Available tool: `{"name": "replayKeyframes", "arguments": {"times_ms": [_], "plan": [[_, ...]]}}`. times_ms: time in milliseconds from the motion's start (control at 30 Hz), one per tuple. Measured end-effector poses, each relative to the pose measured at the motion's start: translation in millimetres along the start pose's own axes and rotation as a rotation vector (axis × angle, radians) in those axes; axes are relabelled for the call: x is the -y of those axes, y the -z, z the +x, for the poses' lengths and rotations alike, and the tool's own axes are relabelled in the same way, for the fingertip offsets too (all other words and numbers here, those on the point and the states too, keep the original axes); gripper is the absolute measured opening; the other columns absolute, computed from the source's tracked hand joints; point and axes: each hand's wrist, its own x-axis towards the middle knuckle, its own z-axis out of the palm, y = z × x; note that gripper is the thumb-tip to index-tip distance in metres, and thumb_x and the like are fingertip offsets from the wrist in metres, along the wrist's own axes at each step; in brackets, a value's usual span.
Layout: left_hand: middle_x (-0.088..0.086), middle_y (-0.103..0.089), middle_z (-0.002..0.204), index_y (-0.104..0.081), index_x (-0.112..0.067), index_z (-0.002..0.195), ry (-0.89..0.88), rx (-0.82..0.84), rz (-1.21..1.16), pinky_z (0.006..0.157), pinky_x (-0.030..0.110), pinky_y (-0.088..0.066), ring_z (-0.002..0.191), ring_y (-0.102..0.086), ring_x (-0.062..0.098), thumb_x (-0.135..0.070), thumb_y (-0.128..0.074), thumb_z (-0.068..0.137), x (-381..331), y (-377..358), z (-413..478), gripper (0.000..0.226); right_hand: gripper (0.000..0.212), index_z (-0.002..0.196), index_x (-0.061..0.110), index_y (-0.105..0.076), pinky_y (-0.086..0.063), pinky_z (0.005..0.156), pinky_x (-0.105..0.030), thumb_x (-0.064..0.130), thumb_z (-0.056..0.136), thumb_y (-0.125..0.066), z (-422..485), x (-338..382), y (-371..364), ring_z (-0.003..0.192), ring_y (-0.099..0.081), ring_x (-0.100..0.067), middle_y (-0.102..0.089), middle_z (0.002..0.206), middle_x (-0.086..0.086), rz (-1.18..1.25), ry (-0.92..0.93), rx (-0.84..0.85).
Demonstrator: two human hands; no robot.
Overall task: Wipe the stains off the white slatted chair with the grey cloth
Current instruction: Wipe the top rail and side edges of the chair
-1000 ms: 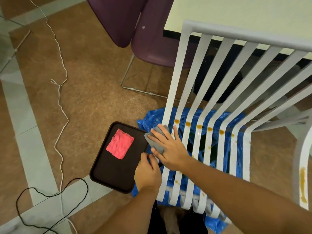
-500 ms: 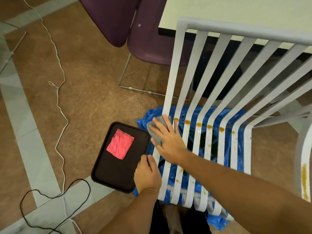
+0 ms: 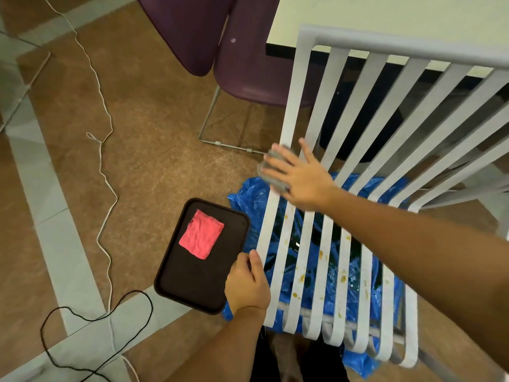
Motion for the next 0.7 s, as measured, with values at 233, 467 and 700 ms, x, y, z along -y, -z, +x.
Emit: {"name": "replayKeyframes", "arguments": {"times_ms": [233, 467, 700], "plan": [[-0.002, -0.055, 0.112, -0.052, -0.013, 0.128, 0.028, -0.073, -0.052, 0.074, 0.031, -0.045, 0.094, -0.057, 0.015, -0.051, -0.031, 0.101, -5.0, 0.6, -0.6, 0.051, 0.055, 0.156, 0.037, -0.026, 0.001, 0.119, -0.064, 0.053, 0.105, -0.016, -10.2, 48.1, -3.3, 0.153, 0.012, -0.028, -0.013, 0.167, 0.002, 0.208, -0.149, 0.037], [0.008, -0.051, 0.130, -0.049, -0.007, 0.135, -0.034, -0.098, -0.093, 0.097, 0.032, -0.042, 0.115, -0.049, 0.019, -0.051, -0.031, 0.097, -6.1, 5.0, 1.5, 0.062, 0.061, 0.158, 0.032, -0.024, -0.008, 0.118, -0.064, 0.038, 0.101, -0.044, -118.0, 171.9, -36.8, 0.155, 0.004, -0.026, -0.011, 0.167, 0.009, 0.562, -0.044, -0.018], [0.006, -0.056, 0.126, -0.053, -0.007, 0.133, -0.028, -0.067, -0.113, 0.094, 0.033, -0.047, 0.113, -0.055, 0.022, -0.056, -0.027, 0.096, -6.6, 2.9, -1.0, 0.066, 0.051, 0.156, 0.046, -0.014, 0.010, 0.119, -0.062, 0.053, 0.106, -0.021, -64.3, 77.1, -25.8, 0.155, 0.006, -0.021, -0.011, 0.166, 0.011, 0.251, 0.186, 0.051]]}}
